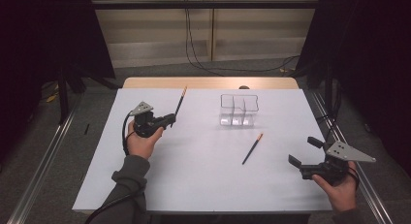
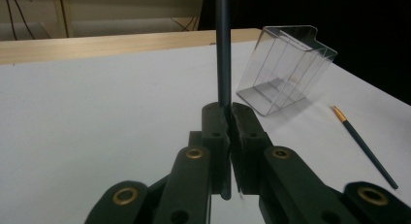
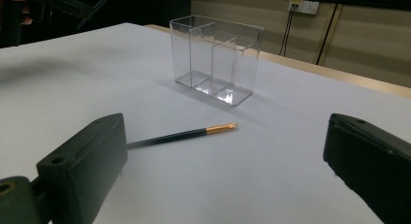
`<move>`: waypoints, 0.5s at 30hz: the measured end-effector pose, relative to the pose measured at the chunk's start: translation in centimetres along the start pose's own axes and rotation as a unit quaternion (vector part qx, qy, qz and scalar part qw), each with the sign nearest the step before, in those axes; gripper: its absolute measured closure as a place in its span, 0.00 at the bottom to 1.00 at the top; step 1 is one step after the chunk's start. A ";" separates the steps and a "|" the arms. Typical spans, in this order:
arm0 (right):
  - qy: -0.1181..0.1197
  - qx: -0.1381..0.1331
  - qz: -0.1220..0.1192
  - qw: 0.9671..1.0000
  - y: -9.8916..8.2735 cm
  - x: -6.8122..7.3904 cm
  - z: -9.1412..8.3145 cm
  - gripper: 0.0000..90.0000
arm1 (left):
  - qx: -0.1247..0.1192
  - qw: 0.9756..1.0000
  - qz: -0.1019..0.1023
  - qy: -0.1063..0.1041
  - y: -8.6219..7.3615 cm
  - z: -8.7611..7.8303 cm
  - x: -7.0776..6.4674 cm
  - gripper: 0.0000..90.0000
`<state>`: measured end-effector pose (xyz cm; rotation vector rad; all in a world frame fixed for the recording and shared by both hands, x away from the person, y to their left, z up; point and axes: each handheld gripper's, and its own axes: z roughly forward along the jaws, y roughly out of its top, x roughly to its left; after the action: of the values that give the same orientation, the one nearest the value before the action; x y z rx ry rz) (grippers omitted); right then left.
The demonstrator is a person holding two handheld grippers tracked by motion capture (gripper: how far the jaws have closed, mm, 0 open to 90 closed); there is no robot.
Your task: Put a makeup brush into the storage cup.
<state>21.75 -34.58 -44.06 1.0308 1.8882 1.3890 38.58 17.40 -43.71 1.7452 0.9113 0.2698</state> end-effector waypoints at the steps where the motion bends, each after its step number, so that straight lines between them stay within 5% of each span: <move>1: -0.001 0.000 0.002 1.000 0.0 0.0 0.0 0.02 | -0.004 1.000 -0.004 0.000 -0.1 0.0 -0.1 0.95; 15: 0.001 0.003 -0.004 1.000 0.0 0.1 0.2 0.02 | -0.024 0.999 0.006 -0.030 -0.4 0.4 -1.6 0.95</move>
<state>21.87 -34.37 -44.08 1.0246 1.8977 1.3805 37.55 16.12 -43.83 1.7057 0.8443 0.2448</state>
